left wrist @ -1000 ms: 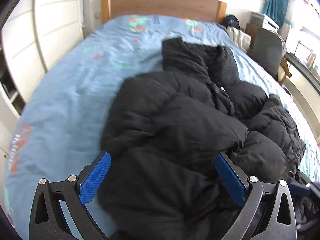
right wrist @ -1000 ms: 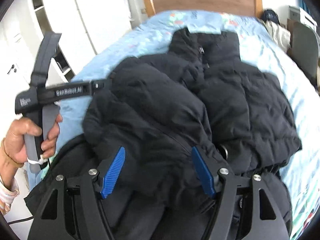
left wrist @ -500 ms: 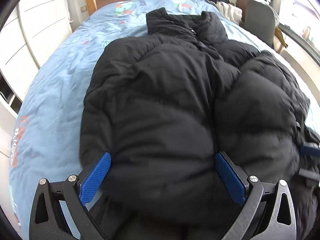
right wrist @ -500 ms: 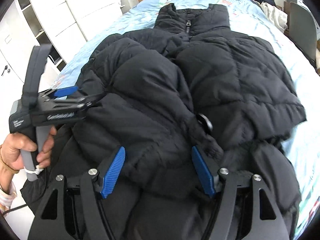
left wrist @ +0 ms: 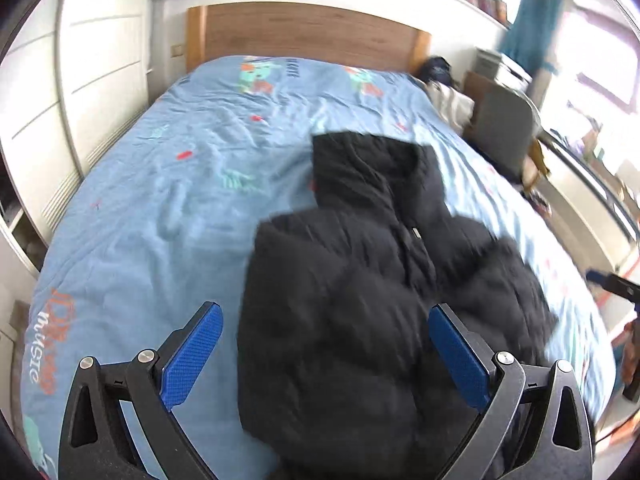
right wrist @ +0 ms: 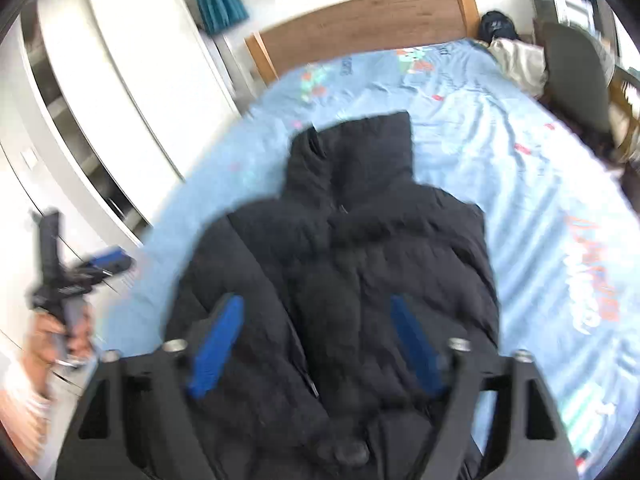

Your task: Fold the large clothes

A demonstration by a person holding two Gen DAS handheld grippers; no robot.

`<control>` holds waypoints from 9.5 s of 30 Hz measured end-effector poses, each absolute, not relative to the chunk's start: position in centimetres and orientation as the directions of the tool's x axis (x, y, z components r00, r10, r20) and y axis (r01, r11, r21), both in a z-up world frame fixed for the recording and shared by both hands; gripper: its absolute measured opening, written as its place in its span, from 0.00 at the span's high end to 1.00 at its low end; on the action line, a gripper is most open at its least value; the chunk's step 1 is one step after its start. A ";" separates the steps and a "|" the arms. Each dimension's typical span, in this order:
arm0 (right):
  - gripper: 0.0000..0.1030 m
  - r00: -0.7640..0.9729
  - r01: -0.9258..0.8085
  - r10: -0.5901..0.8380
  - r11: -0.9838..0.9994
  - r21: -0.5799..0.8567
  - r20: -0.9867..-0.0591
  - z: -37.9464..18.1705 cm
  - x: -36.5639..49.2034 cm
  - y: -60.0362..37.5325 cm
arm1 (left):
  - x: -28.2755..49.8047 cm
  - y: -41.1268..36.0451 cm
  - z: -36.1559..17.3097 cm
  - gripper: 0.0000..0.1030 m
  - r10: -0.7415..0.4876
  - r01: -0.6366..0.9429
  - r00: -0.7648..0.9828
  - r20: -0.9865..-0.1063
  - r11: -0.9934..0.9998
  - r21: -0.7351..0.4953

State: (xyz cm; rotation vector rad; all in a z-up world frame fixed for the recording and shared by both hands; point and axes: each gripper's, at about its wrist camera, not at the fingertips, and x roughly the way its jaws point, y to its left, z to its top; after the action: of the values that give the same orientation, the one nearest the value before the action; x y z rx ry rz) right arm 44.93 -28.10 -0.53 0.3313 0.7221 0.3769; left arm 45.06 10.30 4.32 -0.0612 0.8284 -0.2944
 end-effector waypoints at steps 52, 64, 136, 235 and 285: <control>0.82 0.523 -0.004 0.350 0.913 0.408 -0.777 -5.5 89.0 -30.2 | 82.5 0.3 -5.4 0.88 -0.403 0.010 0.427 -0.810 0.897 -0.441; 0.82 0.593 -0.023 0.316 0.926 0.376 -0.741 1.9 76.5 -28.0 | 73.5 1.6 1.8 0.88 -0.408 0.080 0.481 -0.776 0.902 -0.424; 0.40 0.675 -0.304 0.358 0.932 0.199 -0.645 -1.9 50.4 -21.7 | 46.4 -0.5 -0.4 0.36 -0.354 0.305 0.581 -0.733 0.929 -0.207; 0.22 0.585 0.208 0.187 0.906 0.369 -0.789 -15.0 10.7 -39.5 | 11.9 29.3 -9.4 0.16 -0.180 -0.188 0.496 -0.850 0.933 -0.308; 0.53 0.422 0.175 0.478 0.790 0.587 -0.770 -23.5 13.5 -38.1 | 10.5 18.8 -15.3 0.55 -0.373 -0.084 0.358 -0.856 0.900 -0.428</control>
State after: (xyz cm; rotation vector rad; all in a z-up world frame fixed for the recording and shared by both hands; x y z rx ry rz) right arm 13.47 -38.09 -23.52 0.6667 1.1409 0.2084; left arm 10.48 18.80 -15.32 -0.4384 1.2004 -0.1947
